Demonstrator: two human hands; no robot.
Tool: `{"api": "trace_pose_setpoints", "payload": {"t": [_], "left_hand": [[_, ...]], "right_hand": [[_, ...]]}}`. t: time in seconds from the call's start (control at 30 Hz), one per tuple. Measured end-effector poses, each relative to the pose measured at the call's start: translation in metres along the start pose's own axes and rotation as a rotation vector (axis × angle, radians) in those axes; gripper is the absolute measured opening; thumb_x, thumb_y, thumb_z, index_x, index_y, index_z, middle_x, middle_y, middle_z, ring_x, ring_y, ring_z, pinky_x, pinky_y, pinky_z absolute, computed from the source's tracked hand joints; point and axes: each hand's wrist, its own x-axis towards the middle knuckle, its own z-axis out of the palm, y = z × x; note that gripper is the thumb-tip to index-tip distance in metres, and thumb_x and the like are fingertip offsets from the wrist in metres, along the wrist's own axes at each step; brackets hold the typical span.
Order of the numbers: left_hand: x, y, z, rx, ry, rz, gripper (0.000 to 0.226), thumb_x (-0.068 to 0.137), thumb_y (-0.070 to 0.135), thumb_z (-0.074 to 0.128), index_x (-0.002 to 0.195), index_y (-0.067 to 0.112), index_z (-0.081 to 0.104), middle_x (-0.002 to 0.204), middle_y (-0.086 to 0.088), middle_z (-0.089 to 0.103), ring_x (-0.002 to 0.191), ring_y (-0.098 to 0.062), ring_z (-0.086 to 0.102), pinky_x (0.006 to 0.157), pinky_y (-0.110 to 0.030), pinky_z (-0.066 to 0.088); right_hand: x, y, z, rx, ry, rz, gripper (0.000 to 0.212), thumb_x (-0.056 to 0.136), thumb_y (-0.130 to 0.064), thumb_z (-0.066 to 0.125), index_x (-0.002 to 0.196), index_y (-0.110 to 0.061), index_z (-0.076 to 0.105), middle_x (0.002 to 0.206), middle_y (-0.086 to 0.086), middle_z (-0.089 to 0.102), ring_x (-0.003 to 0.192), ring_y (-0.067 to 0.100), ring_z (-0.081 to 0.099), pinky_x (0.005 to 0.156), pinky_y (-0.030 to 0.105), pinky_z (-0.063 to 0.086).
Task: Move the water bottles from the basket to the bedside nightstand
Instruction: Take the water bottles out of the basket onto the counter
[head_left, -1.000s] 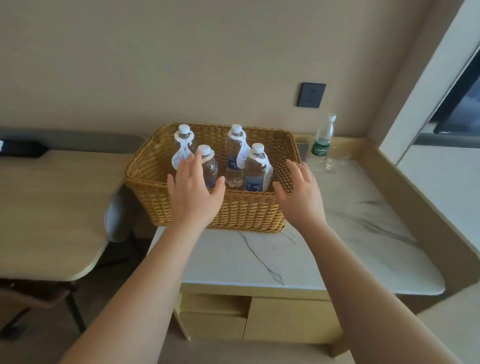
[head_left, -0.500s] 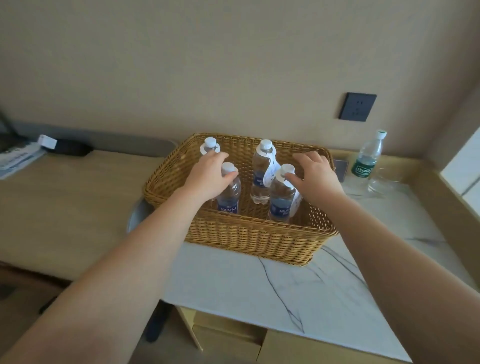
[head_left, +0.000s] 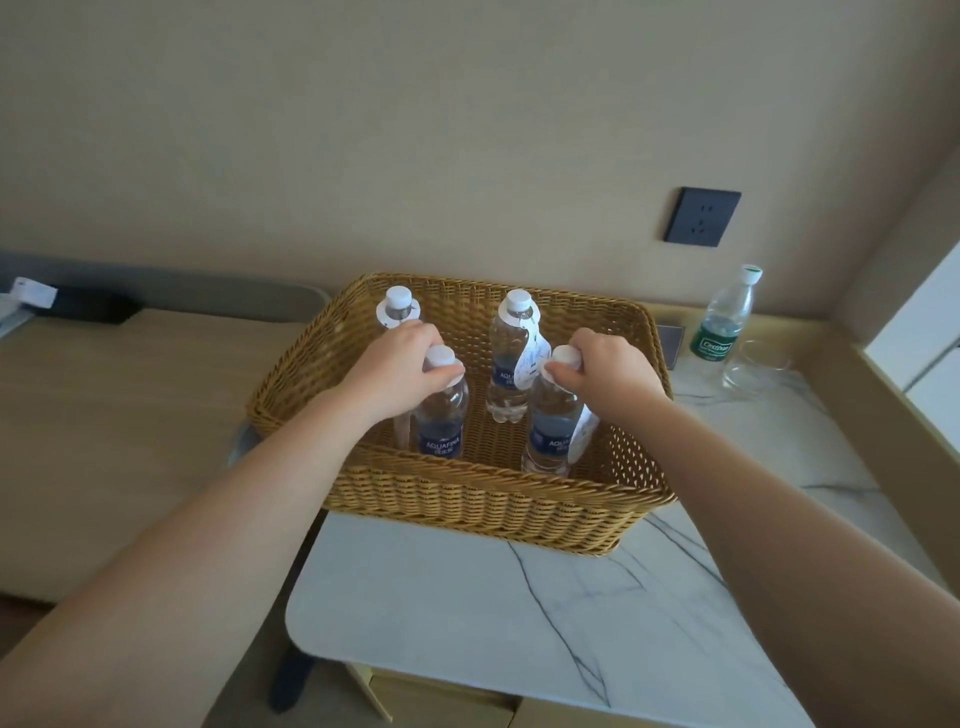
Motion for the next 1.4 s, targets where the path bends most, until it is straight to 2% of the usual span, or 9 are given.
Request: {"api": "trace_pose_setpoints", "payload": {"t": [0.1, 0.3, 0.4, 0.53, 0.73, 0.97, 1.17, 1.3, 1.4], "left_hand": [[0.004, 0.007, -0.009, -0.003, 0.005, 0.045, 0.026, 0.082, 0.045, 0.065, 0.087, 0.02, 0.058, 0.085, 0.007, 0.057, 0.076, -0.013, 0.057, 0.062, -0.031, 0.047], [0.038, 0.062, -0.064, -0.063, 0.03, 0.181, 0.03, 0.073, 0.051, 0.072, 0.078, 0.024, 0.061, 0.08, 0.009, 0.061, 0.074, -0.01, 0.058, 0.062, -0.032, 0.048], [0.056, 0.109, -0.09, -0.076, 0.066, 0.288, 0.033, 0.07, 0.051, 0.075, 0.074, 0.02, 0.065, 0.072, 0.007, 0.063, 0.068, -0.01, 0.057, 0.06, -0.029, 0.044], [0.079, 0.166, -0.104, -0.182, 0.086, 0.34, 0.032, 0.07, 0.044, 0.077, 0.071, 0.014, 0.067, 0.062, 0.005, 0.059, 0.057, -0.01, 0.05, 0.055, -0.027, 0.039], [0.1, 0.246, -0.063, -0.338, 0.03, 0.376, 0.035, 0.072, 0.043, 0.078, 0.075, 0.009, 0.068, 0.062, 0.003, 0.057, 0.056, -0.009, 0.048, 0.053, -0.024, 0.036], [0.114, 0.302, 0.044, -0.32, -0.052, 0.279, 0.033, 0.073, 0.042, 0.077, 0.077, 0.012, 0.066, 0.072, 0.005, 0.062, 0.067, -0.012, 0.056, 0.06, -0.027, 0.044], [0.119, 0.315, 0.141, -0.24, -0.063, 0.125, 0.03, 0.075, 0.041, 0.075, 0.083, 0.016, 0.062, 0.083, 0.004, 0.062, 0.079, -0.017, 0.059, 0.068, -0.033, 0.047], [0.121, 0.318, 0.185, -0.203, -0.033, 0.096, 0.028, 0.077, 0.041, 0.073, 0.086, 0.018, 0.061, 0.09, 0.004, 0.056, 0.081, -0.016, 0.055, 0.071, -0.037, 0.047], [0.125, 0.319, 0.206, -0.204, -0.011, 0.067, 0.026, 0.079, 0.04, 0.071, 0.087, 0.018, 0.059, 0.089, 0.005, 0.053, 0.081, -0.018, 0.055, 0.068, -0.035, 0.043]], "right_hand": [[-0.003, -0.003, -0.009, 0.046, 0.082, 0.008, 0.028, 0.087, -0.044, 0.056, 0.088, -0.016, 0.051, 0.077, -0.002, 0.056, 0.064, 0.015, 0.051, 0.049, 0.026, 0.034], [-0.002, 0.0, -0.083, 0.196, 0.306, 0.044, 0.027, 0.085, -0.038, 0.061, 0.081, -0.012, 0.055, 0.065, -0.005, 0.051, 0.057, 0.01, 0.046, 0.047, 0.025, 0.033], [-0.006, 0.01, -0.137, 0.185, 0.463, 0.06, 0.033, 0.083, -0.037, 0.062, 0.077, -0.005, 0.059, 0.066, 0.005, 0.056, 0.062, 0.021, 0.048, 0.051, 0.031, 0.032], [-0.016, 0.04, -0.198, 0.104, 0.573, 0.099, 0.03, 0.082, -0.038, 0.062, 0.073, -0.01, 0.058, 0.06, -0.004, 0.047, 0.063, 0.02, 0.044, 0.049, 0.029, 0.028], [-0.041, 0.108, -0.223, 0.044, 0.479, 0.192, 0.038, 0.082, -0.036, 0.062, 0.056, -0.017, 0.04, 0.059, -0.001, 0.04, 0.053, 0.011, 0.035, 0.047, 0.028, 0.026], [-0.05, 0.216, -0.185, 0.106, 0.347, 0.225, 0.034, 0.082, -0.029, 0.063, 0.076, 0.004, 0.056, 0.069, 0.013, 0.051, 0.064, 0.023, 0.042, 0.052, 0.032, 0.03], [-0.038, 0.289, -0.13, 0.187, 0.246, 0.2, 0.03, 0.081, -0.039, 0.062, 0.078, -0.01, 0.054, 0.065, 0.001, 0.054, 0.063, 0.025, 0.052, 0.058, 0.038, 0.044], [-0.028, 0.316, -0.105, 0.175, 0.239, 0.146, 0.035, 0.084, -0.043, 0.06, 0.067, -0.019, 0.04, 0.06, -0.005, 0.045, 0.053, 0.015, 0.044, 0.045, 0.03, 0.031], [-0.022, 0.326, -0.095, 0.174, 0.197, 0.14, 0.039, 0.086, -0.043, 0.058, 0.064, -0.025, 0.031, 0.062, -0.007, 0.043, 0.053, 0.009, 0.04, 0.045, 0.026, 0.023]]}}
